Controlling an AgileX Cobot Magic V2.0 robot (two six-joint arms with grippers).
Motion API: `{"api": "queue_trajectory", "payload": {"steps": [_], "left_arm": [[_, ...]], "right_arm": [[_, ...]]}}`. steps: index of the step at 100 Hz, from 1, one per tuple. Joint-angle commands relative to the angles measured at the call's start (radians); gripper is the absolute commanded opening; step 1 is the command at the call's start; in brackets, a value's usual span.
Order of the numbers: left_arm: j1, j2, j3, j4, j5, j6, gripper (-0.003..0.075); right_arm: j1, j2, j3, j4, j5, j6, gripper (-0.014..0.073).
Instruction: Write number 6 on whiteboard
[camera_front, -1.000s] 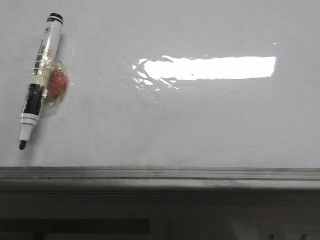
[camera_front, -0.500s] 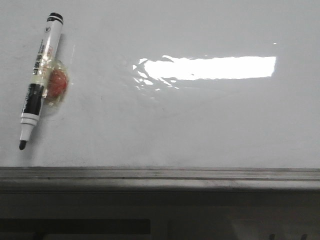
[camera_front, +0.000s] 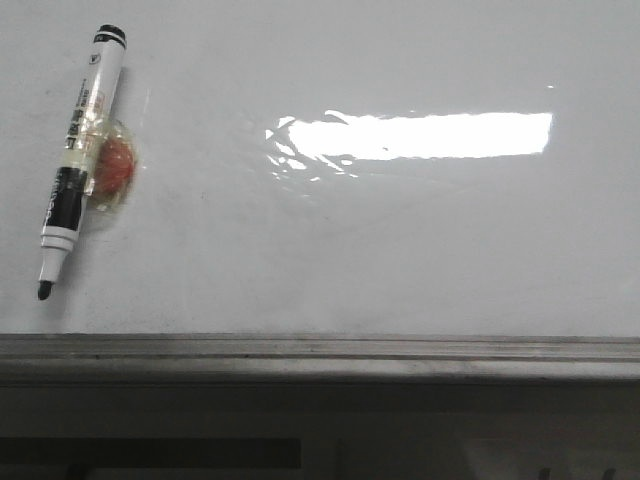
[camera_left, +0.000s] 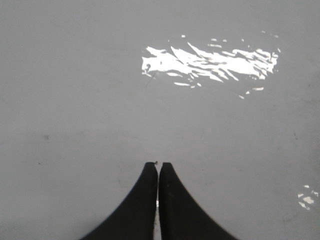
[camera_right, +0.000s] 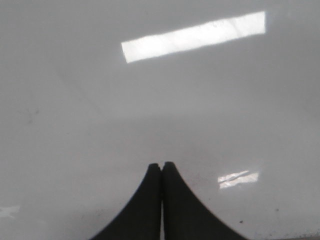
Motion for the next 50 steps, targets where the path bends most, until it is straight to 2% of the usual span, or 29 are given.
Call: {"api": "queue_trajectory", "payload": {"steps": [1,16,24,38,50], "left_arm": [[0.002,-0.015,-0.076,-0.013,-0.020,-0.012,-0.0019],[0.002,-0.015,-0.221,-0.004,0.149,0.014,-0.0019],[0.002,-0.015,-0.276,0.040,0.230,0.032,-0.0019],[0.002,-0.015,-0.297,0.085,0.237,0.032,-0.0019],[0.002,-0.015,-0.297,0.055,0.235,0.032,-0.0004]], "right_arm": [[0.004,0.010,-0.083,0.023,-0.039,-0.007,-0.0071],[0.004,0.080,-0.185,0.016,0.131,-0.007,-0.0071],[0.004,0.114,-0.220,0.016,0.166,-0.007,-0.0071],[0.004,0.134,-0.227,0.016,0.171,-0.007,-0.0071],[0.004,0.134,-0.227,0.016,0.173,-0.007,-0.0071]]}}
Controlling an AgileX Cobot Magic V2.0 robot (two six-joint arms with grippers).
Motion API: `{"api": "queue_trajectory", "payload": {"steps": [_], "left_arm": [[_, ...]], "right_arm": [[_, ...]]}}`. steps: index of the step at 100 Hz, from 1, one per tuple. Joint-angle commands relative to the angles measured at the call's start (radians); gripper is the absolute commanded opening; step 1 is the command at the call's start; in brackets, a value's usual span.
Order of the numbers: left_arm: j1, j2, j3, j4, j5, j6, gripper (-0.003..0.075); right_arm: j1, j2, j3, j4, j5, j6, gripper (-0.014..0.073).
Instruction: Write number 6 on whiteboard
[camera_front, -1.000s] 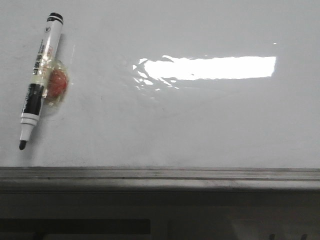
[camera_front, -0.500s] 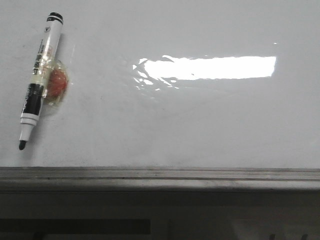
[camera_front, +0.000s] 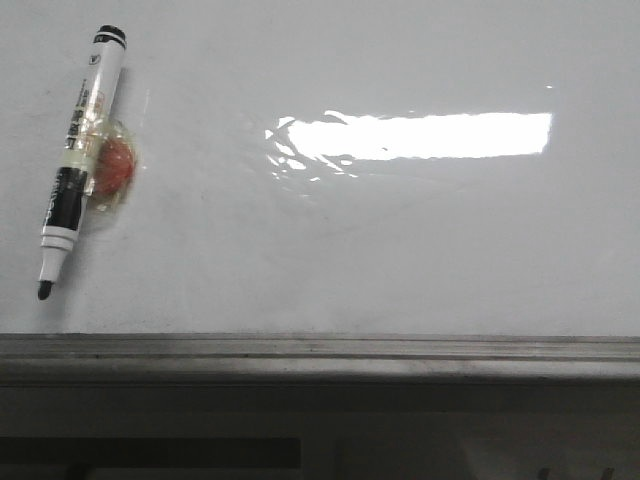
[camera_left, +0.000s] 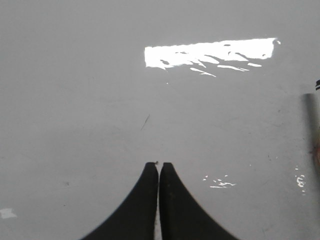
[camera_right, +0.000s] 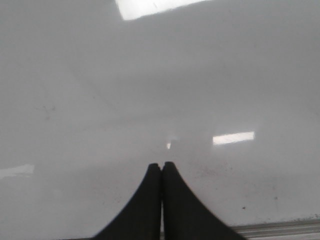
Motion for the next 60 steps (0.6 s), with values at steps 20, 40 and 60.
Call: {"api": "queue_trajectory", "payload": {"steps": [20,40,60], "left_arm": [[-0.002,-0.015,-0.031,-0.083,-0.162,0.002,0.0329],[-0.002,-0.015,0.011,-0.129,-0.415,0.002,0.0443],[-0.004,0.134,-0.062,-0.146,-0.155,0.097,0.0367]], "right_arm": [[0.002,0.021,-0.036,0.003,-0.067,-0.007,-0.0071],[0.002,0.021,-0.036,0.003,-0.071,-0.007,-0.0071],[0.002,0.021,-0.036,0.011,-0.071,-0.007,-0.0071]]}}
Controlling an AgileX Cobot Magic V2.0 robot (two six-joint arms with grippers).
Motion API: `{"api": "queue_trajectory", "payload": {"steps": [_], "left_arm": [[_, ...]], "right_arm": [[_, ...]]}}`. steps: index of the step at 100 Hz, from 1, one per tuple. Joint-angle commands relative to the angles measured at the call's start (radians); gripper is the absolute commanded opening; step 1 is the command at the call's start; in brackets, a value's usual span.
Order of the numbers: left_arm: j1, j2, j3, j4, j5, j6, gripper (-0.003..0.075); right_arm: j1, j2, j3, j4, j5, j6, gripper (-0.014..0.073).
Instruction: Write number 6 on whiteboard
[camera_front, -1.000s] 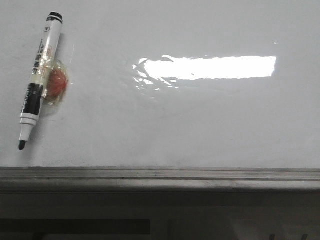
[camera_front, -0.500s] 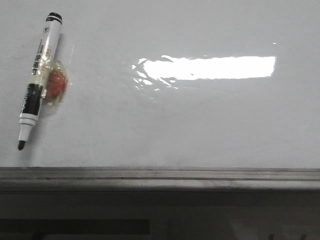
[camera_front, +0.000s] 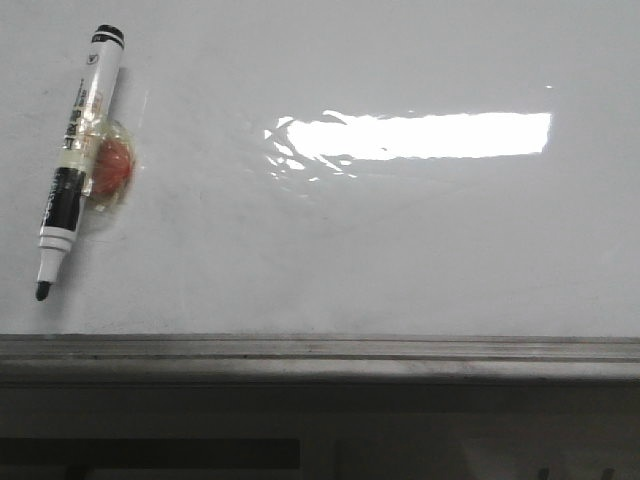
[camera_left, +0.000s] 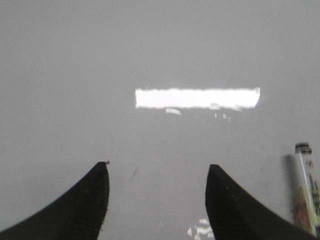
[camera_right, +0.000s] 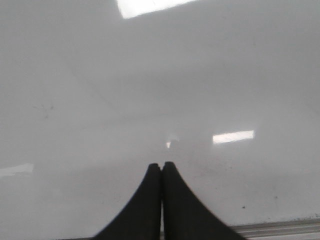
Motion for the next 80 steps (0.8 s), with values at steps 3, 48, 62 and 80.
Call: {"api": "queue_trajectory", "payload": {"steps": [3,48,62,80], "left_arm": [[-0.004,0.126,-0.079,-0.058,0.016,0.092,0.0360],[-0.182,0.476,-0.209,-0.611,-0.009,0.624,0.0363],[-0.235,0.506,-0.209,-0.641,-0.004,0.624,0.0407],[-0.301,0.550,-0.202,-0.683,0.049,0.624,0.0497]], "right_arm": [[0.002,0.021,-0.036,0.010,-0.073,-0.007,-0.0071],[0.002,0.021,-0.036,0.010,-0.070,-0.007,-0.0071],[0.010,0.021,-0.036,0.012,-0.070,-0.007,-0.0071],[0.022,0.021,-0.036,0.012,-0.072,-0.007,-0.0071]]}}
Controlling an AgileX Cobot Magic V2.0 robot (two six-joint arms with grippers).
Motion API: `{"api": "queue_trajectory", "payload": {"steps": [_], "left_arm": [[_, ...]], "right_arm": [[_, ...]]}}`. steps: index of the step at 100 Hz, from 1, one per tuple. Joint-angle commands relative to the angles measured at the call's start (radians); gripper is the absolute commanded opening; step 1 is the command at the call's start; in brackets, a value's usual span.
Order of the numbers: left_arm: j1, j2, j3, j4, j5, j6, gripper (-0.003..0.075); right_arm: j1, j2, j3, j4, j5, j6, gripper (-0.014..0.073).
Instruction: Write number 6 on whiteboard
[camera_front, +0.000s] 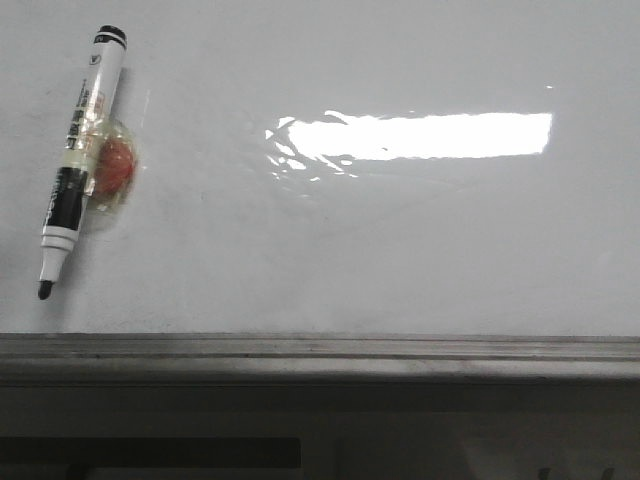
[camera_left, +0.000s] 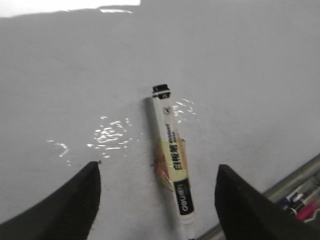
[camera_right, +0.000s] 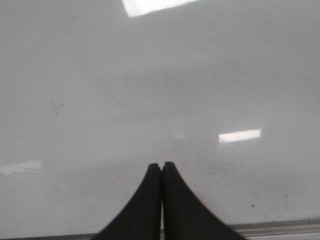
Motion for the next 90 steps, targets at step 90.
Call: {"api": "queue_trajectory", "payload": {"steps": [90], "left_arm": [[-0.090,0.166,-0.027,-0.054,-0.115,0.002,0.0496]], "right_arm": [[0.002,0.021,-0.036,0.003,-0.081,-0.007,-0.0071]]}}
